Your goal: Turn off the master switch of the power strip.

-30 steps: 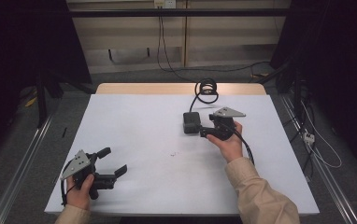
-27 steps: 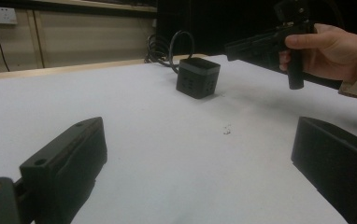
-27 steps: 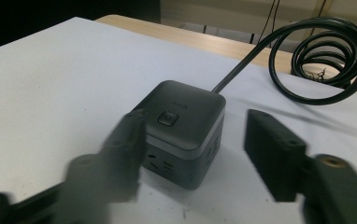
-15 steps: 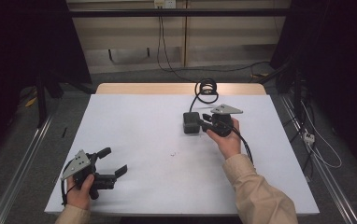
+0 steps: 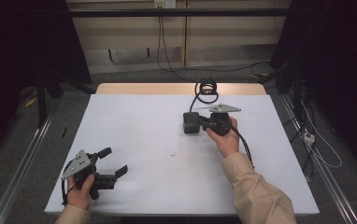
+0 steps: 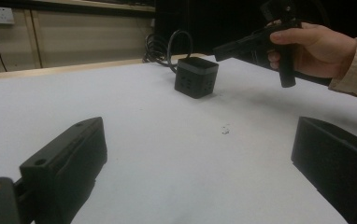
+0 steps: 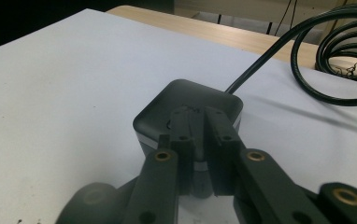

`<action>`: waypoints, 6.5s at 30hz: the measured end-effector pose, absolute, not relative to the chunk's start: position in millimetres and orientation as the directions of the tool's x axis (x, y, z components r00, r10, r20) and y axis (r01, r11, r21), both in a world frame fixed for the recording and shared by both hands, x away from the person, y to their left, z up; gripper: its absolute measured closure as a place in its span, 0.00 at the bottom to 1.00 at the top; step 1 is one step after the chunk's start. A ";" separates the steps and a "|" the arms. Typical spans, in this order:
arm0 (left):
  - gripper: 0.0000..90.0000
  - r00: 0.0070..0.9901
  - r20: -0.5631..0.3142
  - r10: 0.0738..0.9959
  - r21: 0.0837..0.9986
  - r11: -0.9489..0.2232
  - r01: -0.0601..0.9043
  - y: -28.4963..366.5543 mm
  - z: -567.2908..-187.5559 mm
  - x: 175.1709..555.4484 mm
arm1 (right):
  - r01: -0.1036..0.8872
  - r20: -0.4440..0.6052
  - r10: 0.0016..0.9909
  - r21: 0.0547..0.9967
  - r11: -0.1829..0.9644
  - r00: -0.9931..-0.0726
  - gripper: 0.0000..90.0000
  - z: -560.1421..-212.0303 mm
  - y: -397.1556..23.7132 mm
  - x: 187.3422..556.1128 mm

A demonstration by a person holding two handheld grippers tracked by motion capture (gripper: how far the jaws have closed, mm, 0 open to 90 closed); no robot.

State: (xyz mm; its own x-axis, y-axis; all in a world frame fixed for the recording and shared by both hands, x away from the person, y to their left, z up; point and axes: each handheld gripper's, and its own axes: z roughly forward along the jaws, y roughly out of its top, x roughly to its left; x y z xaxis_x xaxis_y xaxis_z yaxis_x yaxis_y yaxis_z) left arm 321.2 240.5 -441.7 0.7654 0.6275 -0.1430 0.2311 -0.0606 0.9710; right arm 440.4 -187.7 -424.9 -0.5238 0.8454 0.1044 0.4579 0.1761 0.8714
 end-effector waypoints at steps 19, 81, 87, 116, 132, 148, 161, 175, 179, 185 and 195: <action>0.04 0.767 -0.143 0.626 0.970 -0.065 0.235 240.4 -442.4 321.5 | 0.458 0.112 0.834 0.870 0.180 -0.540 1.00 -426.0 -180.3 450.3; 0.04 0.767 -0.140 0.626 0.968 -0.075 0.239 238.0 -443.4 321.2 | 0.423 0.046 0.828 0.875 0.237 -0.558 1.00 -430.4 -170.4 456.9; 0.04 0.767 -0.143 0.625 0.968 -0.074 0.241 237.6 -443.8 321.2 | 0.421 0.046 0.832 0.877 0.232 -0.553 1.00 -431.2 -168.7 457.1; 0.04 0.769 -0.134 0.624 0.968 -0.084 0.237 237.2 -443.6 321.0 | 0.416 0.028 0.836 0.876 0.243 -0.548 1.00 -431.0 -166.8 455.8; 0.04 0.767 -0.138 0.627 0.969 -0.076 0.237 237.9 -443.0 320.4 | 0.411 0.012 0.834 0.874 0.259 -0.551 1.00 -431.3 -164.7 454.9; 0.04 0.766 -0.139 0.627 0.969 -0.075 0.237 238.2 -442.9 320.2 | 0.408 0.016 0.835 0.877 0.253 -0.550 1.00 -431.6 -164.9 454.9; 0.04 0.767 -0.136 0.627 0.969 -0.078 0.235 239.4 -442.5 320.3 | 0.411 0.027 0.836 0.879 0.241 -0.548 1.00 -431.9 -165.8 454.9; 0.04 0.764 -0.141 0.629 0.968 -0.072 0.239 239.3 -442.8 320.4 | 0.418 0.035 0.837 0.877 0.236 -0.547 1.00 -431.2 -166.0 455.8; 0.04 0.765 -0.141 0.629 0.969 -0.073 0.238 239.6 -442.7 320.6 | 0.428 0.044 0.842 0.875 0.227 -0.537 1.00 -430.5 -166.2 455.6; 0.04 0.765 -0.139 0.629 0.969 -0.074 0.237 240.0 -442.9 321.1 | 0.437 0.055 0.850 0.874 0.213 -0.524 1.00 -427.4 -169.9 456.9; 0.04 0.765 -0.140 0.629 0.969 -0.071 0.236 240.3 -442.6 321.3 | 0.430 0.061 0.848 0.880 0.204 -0.527 1.00 -425.8 -171.7 454.7</action>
State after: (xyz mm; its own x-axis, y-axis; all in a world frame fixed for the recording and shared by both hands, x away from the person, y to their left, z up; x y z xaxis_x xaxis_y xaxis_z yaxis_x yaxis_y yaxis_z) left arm 321.3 240.3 -442.6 0.7649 0.6287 -0.1399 0.2358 -0.0712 0.9692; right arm 454.7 -171.7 -425.8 -0.5271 0.8476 0.0607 0.4297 0.2042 0.8796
